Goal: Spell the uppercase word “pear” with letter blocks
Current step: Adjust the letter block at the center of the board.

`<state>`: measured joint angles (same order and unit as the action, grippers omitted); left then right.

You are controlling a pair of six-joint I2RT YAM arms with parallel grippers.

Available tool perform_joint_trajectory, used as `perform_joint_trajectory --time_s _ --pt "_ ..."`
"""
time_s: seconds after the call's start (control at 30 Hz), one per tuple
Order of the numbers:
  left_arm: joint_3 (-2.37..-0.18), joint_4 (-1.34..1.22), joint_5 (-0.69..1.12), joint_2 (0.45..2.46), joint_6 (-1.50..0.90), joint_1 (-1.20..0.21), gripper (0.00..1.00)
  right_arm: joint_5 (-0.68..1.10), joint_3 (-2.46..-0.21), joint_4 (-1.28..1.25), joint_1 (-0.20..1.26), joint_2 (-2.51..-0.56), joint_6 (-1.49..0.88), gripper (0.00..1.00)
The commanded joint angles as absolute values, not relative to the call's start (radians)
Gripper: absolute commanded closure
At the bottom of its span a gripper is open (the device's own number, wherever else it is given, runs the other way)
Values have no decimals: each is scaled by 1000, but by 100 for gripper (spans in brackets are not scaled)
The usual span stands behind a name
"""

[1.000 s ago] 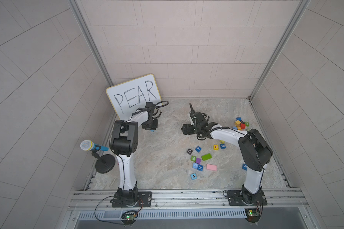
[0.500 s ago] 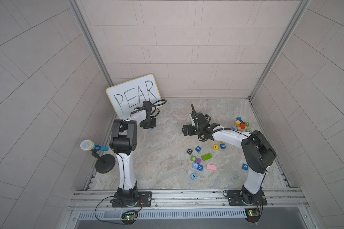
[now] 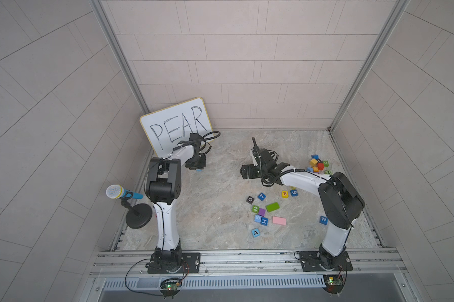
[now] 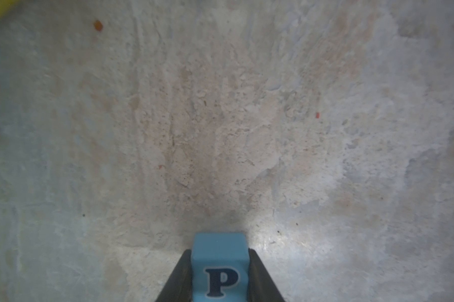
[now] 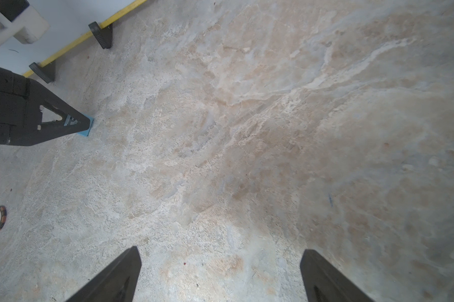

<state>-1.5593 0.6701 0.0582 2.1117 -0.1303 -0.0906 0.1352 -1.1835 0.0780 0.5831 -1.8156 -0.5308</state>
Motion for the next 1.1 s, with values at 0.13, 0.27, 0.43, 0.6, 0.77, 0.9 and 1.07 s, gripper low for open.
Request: perform_joint_trajectory --time_s 0.13,0.27,0.43,0.6,0.77,0.9,1.07 --pt "-1560 695 24 2118 -130 -80 66 134 -1178 83 580 -1784 -532 0" --pt "-1557 696 12 2115 -136 -79 65 135 -1178 82 580 -1782 -532 0" --pt "-1541 694 8 2102 -152 -79 65 138 -1181 81 581 -1786 -536 0" --pt "-1513 685 -2 2080 -148 -78 65 145 -1189 77 582 -1789 -540 0" --pt "-1500 680 7 2070 -145 -65 65 146 -1181 77 583 -1783 -539 0" --pt "-1499 677 12 2074 -147 -66 64 139 -1171 77 583 -1772 -535 0" --pt "-1498 679 13 2078 -150 -66 62 138 -1168 77 581 -1766 -534 0"
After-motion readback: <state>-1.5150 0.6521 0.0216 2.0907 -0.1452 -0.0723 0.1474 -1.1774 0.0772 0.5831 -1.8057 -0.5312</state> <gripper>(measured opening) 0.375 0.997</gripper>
